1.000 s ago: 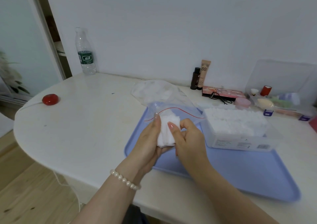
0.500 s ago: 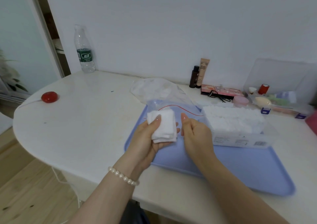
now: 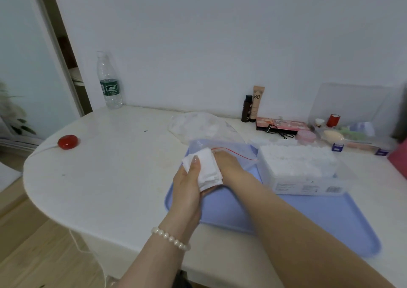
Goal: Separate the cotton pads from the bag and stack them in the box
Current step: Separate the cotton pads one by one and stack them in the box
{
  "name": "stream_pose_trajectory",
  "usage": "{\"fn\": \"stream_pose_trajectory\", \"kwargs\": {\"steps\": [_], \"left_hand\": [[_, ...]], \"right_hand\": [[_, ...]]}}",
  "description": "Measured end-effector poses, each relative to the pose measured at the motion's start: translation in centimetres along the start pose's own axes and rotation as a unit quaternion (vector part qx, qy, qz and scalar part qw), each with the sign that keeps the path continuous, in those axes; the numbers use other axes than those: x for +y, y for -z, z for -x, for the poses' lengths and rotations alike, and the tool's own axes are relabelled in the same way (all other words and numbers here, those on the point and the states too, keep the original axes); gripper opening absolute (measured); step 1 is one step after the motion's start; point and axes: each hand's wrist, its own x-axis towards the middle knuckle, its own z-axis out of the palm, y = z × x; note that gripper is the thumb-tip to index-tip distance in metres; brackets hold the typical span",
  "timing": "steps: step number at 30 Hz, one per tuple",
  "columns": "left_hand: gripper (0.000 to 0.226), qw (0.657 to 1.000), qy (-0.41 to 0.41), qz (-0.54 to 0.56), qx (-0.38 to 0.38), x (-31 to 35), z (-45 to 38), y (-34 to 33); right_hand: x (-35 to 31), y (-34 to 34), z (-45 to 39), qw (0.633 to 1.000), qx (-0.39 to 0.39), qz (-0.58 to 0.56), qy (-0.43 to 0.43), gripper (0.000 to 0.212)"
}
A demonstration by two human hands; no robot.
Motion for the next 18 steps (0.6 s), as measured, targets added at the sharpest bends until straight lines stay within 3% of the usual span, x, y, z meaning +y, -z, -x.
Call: {"fn": "stream_pose_trajectory", "kwargs": {"steps": [2,4,5,8,11,13,15,18], "left_hand": [[0.033,1.000,0.007,-0.007,-0.008,-0.1,-0.2,0.1],[0.031,1.000,0.013,-0.011,-0.024,0.0,-0.2,0.0],[0.030,0.999,0.014,-0.014,-0.026,-0.1,-0.2,0.0],[0.030,1.000,0.003,-0.025,-0.008,-0.3,-0.4,0.1],[0.029,1.000,-0.009,-0.020,0.008,-0.7,-0.8,0.5],[0.029,1.000,-0.014,-0.024,0.005,-0.9,-0.8,0.6],[0.029,0.999,-0.024,-0.035,-0.019,-1.0,-0.7,0.6],[0.028,0.996,-0.023,-0.046,-0.069,-0.9,-0.3,0.4]], "right_hand": [[0.6,-0.5,-0.1,0.999,0.041,0.017,-0.012,0.034],[0.9,-1.1,0.3,0.994,0.073,-0.024,-0.076,0.027],[0.8,-1.0,0.6,0.993,0.078,-0.039,-0.078,0.025],[1.2,0.0,2.0,0.993,0.100,0.062,-0.018,0.020],[2.5,1.2,4.9,0.990,0.141,-0.016,0.021,0.014],[3.5,2.2,7.3,0.975,0.179,-0.133,0.006,0.028],[4.0,3.6,9.4,0.915,0.206,-0.347,-0.025,0.037],[3.6,4.9,10.7,0.792,0.122,-0.598,-0.010,0.030]]}}
